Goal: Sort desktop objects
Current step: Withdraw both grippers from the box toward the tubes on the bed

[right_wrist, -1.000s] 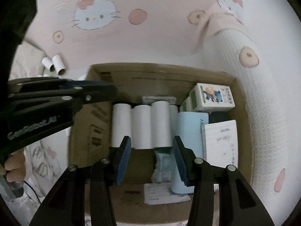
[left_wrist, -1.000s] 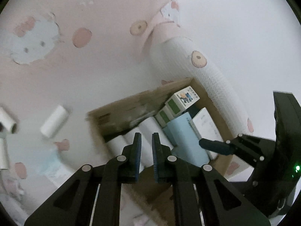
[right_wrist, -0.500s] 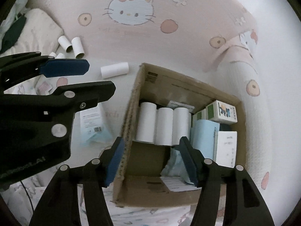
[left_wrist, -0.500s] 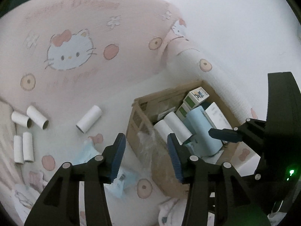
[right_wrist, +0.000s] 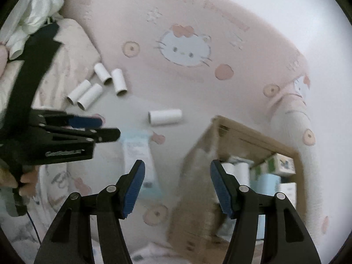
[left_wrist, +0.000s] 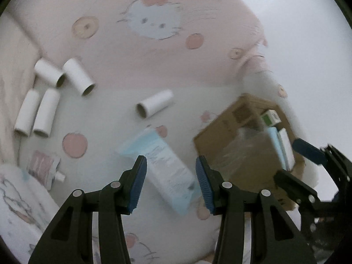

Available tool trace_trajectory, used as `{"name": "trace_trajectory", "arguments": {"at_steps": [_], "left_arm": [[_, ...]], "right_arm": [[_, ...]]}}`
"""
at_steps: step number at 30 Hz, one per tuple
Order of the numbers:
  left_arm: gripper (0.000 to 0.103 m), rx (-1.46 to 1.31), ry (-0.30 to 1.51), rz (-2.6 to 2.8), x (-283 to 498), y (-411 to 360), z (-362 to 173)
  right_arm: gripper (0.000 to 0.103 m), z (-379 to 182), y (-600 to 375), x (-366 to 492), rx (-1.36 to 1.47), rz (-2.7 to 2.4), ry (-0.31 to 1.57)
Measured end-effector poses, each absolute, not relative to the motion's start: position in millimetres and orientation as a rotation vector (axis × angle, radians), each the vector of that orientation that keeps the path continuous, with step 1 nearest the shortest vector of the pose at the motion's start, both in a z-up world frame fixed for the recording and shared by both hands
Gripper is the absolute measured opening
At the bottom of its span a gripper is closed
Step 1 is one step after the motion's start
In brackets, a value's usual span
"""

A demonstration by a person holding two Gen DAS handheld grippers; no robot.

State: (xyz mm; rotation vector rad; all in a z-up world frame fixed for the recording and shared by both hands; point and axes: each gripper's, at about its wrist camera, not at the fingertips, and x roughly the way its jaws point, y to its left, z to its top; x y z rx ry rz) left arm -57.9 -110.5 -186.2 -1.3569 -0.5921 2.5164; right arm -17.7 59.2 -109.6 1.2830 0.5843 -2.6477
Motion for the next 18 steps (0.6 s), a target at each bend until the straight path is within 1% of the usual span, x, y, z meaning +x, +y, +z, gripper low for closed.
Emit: {"name": "trace_trajectory", "arguments": {"at_steps": [3,5,6,7,8,9,10,11,13,15,18], "left_arm": [[0.050,-1.314,-0.606,2.532,-61,-127,-205],[0.050,-1.200,-0.619,2.634,-61,-141,-222],[0.050,-1.192,-0.606,2.661,-62,-145,-230],[0.050,-1.247,-0.610,2.671,-69,-151,-244],[0.047,-1.327,-0.682,2.639,-78,-157,-255],[0.047,-1.352,-0.784,2.578,-85,-162,-262],[0.047,-1.312,-0.858,2.535,-92,-166,-265],[0.047,-1.280,-0.864,2.549,-96,-167,-265],[0.047,-1.238,-0.810,2.580,-112,-162,-266],[0.047,-1.250,-0.803,2.563,-126,-158,-273],[0.047,-1.260,-0.866,2.513,-147,-156,-286]], "right_arm": [[0.059,-121,42,-19,1.254,-2.650,0.562],[0.059,-130,32,-25,1.234,-2.649,0.515],[0.059,-136,28,-31,1.229,-2.655,0.490],[0.060,-142,25,-38,1.235,-2.665,0.476],[0.060,-148,23,-44,1.246,-2.671,0.474],[0.060,-155,19,-53,1.270,-2.670,0.474],[0.060,-161,17,-59,1.291,-2.663,0.468],[0.060,-169,15,-70,1.312,-2.661,0.450],[0.062,-180,17,-87,1.347,-2.662,0.378],[0.064,-193,22,-108,1.403,-2.657,0.267],[0.065,-211,32,-140,1.493,-2.632,0.125]]}}
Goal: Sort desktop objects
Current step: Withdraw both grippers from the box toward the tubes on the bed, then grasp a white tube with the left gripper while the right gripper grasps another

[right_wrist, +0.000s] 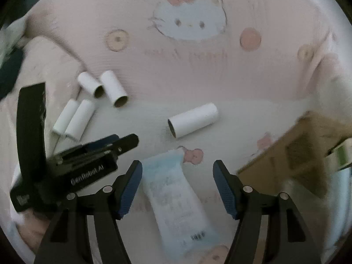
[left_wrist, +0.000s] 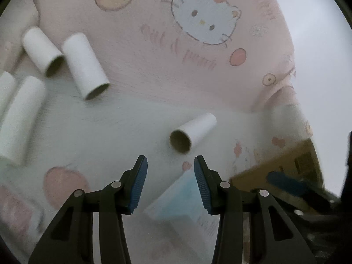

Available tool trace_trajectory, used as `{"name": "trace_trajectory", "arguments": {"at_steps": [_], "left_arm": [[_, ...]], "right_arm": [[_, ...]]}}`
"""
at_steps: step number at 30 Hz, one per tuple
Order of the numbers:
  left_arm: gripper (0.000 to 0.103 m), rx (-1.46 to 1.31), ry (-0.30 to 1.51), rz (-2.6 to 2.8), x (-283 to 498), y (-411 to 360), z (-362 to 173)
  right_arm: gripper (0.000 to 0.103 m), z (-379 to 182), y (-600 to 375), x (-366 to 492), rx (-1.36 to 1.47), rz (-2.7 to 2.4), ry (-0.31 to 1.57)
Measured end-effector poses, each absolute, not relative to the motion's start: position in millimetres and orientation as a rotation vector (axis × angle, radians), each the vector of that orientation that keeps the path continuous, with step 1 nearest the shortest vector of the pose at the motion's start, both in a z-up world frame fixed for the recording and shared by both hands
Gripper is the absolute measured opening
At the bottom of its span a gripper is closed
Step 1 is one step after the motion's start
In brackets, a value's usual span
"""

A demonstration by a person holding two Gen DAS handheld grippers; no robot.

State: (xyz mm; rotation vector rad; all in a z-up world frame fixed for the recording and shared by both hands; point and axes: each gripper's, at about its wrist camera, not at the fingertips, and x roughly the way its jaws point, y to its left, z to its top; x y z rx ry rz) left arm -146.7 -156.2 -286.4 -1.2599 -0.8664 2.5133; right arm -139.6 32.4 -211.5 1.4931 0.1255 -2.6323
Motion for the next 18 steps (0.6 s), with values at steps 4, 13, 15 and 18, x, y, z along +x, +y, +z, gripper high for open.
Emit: {"name": "trace_trajectory", "arguments": {"at_steps": [4,13,15,18], "left_arm": [[0.047,-1.235,-0.923,2.458,-168,-157,-294],[0.022,-1.264,-0.838,2.463,-222,-155,-302],[0.019,-1.293,-0.823,2.443,-231,-154,-306],[0.019,-1.330,-0.886,2.364,-234,-155,-314]], "right_arm": [[0.065,-232,53,-181,1.593,-2.617,-0.056],[0.065,-263,79,-246,1.746,-2.581,-0.393],[0.065,-273,83,-257,1.783,-2.532,-0.517],[0.065,-293,90,-270,1.875,-2.424,-0.732]]}}
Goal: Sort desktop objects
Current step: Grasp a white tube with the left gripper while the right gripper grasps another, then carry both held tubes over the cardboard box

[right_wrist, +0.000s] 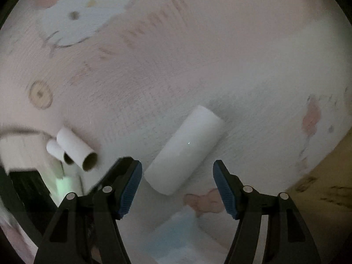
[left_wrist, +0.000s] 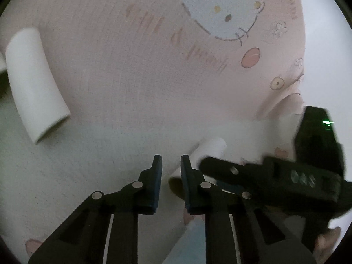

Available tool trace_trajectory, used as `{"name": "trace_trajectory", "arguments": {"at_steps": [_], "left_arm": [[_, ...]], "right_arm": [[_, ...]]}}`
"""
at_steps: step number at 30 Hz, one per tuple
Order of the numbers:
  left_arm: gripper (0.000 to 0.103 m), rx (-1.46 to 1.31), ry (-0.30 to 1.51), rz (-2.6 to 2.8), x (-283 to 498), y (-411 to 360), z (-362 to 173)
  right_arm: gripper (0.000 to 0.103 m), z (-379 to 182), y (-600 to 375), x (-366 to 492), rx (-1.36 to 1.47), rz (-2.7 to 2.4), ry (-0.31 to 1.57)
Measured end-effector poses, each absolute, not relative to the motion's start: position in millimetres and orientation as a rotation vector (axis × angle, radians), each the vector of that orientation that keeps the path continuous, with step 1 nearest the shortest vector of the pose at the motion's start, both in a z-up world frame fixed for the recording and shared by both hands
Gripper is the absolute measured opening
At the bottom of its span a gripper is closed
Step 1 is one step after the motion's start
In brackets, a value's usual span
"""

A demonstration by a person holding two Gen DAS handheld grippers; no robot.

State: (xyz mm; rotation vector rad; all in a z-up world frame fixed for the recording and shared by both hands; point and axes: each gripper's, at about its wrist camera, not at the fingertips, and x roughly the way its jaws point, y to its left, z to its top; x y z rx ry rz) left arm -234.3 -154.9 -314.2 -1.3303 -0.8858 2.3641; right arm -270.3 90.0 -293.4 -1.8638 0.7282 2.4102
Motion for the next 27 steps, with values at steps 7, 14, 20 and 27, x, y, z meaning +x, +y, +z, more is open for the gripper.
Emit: {"name": "trace_trajectory", "arguments": {"at_steps": [7,14,20,27], "left_arm": [[0.015,-1.399,-0.896,2.218,-235,-150,-322],[0.044,-1.395,-1.050,2.142,-228,-170,-323],[0.049,-1.315,-1.264,2.109,-211,-203,-320],[0.051,-1.216,-1.354,2.095,-178,-210,-300]], "right_arm": [[0.041,-321,91,-277,-1.909,2.324,0.925],[0.040,-302,73,-279,-1.958,2.475,0.731],[0.040,-271,59,-263,-1.976,2.639,0.636],[0.040,-240,25,-224,-1.972,2.781,0.135]]}}
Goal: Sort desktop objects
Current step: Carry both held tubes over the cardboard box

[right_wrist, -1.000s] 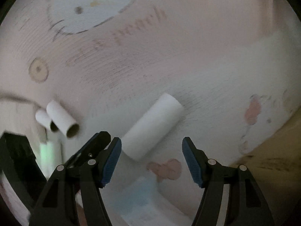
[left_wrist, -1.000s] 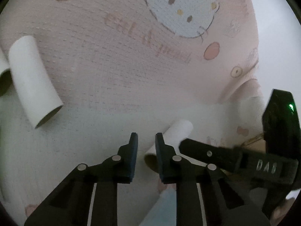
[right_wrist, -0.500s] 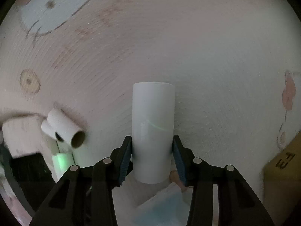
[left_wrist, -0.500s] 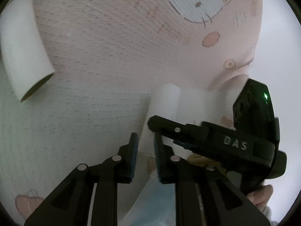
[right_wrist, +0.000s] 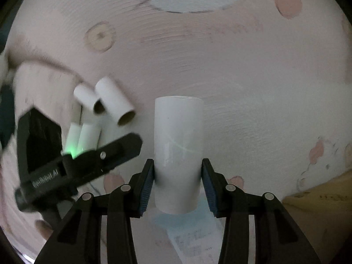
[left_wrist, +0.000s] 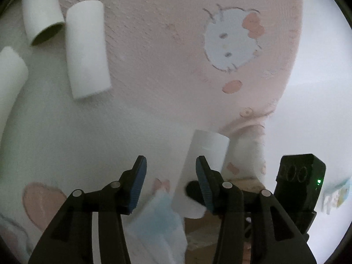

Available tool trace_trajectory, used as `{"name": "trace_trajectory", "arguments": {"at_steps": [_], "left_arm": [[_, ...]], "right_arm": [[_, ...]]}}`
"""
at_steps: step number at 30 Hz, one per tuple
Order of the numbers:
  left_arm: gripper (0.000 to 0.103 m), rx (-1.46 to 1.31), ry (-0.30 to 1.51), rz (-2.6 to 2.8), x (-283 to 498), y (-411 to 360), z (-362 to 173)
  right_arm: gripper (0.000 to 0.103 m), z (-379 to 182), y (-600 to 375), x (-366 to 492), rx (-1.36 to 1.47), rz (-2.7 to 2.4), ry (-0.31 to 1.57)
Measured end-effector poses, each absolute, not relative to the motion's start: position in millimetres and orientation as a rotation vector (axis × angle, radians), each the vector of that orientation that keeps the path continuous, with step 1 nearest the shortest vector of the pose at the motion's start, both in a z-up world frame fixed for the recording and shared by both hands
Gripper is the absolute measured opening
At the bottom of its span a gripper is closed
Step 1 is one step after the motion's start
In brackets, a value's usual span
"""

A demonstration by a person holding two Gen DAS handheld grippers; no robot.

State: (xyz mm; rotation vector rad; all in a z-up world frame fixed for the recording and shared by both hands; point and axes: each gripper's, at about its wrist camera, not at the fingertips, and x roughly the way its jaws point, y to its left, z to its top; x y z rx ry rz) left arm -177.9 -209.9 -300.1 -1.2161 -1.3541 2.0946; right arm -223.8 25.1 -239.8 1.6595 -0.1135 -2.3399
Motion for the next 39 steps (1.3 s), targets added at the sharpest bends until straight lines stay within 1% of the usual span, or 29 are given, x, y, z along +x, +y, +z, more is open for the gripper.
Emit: {"name": "trace_trajectory", "arguments": {"at_steps": [3,6,11,15,18,22,25,30,34,39], "left_arm": [[0.051,-1.160,-1.336,2.138,-163,-210,-280],[0.051,-1.077,-1.397,2.142,-141,-217,-262],[0.051,-1.107,-1.272,2.188,-127,-204,-232],[0.051,-1.125,-1.298,2.114,-120,-188,-223],[0.050,-1.156,-1.296,2.098,-116,-177,-215],[0.051,-1.214,-1.268,2.089,-118,-159,-200],[0.051,-1.263,-1.245,2.104,-118,-149,-192],[0.052,-1.275,-1.281,2.064,-120,-136,-181],[0.054,-1.252,-1.324,1.998,-126,-117,-168],[0.054,-1.190,-1.256,1.968,-137,-83,-140]], "right_arm": [[0.040,-232,19,-210,1.641,-2.345,-0.049],[0.040,-224,13,-206,1.621,-2.320,-0.051],[0.040,-198,9,-182,1.542,-2.330,0.026],[0.040,-181,18,-159,1.466,-2.335,0.046],[0.040,-179,23,-148,1.459,-2.340,0.050],[0.040,-169,38,-130,1.416,-2.367,-0.013],[0.040,-150,51,-114,1.366,-2.423,-0.024],[0.040,-127,82,-99,1.299,-2.505,-0.074],[0.040,-107,104,-90,1.215,-2.563,-0.127],[0.040,-89,127,-81,1.142,-2.615,-0.153]]}}
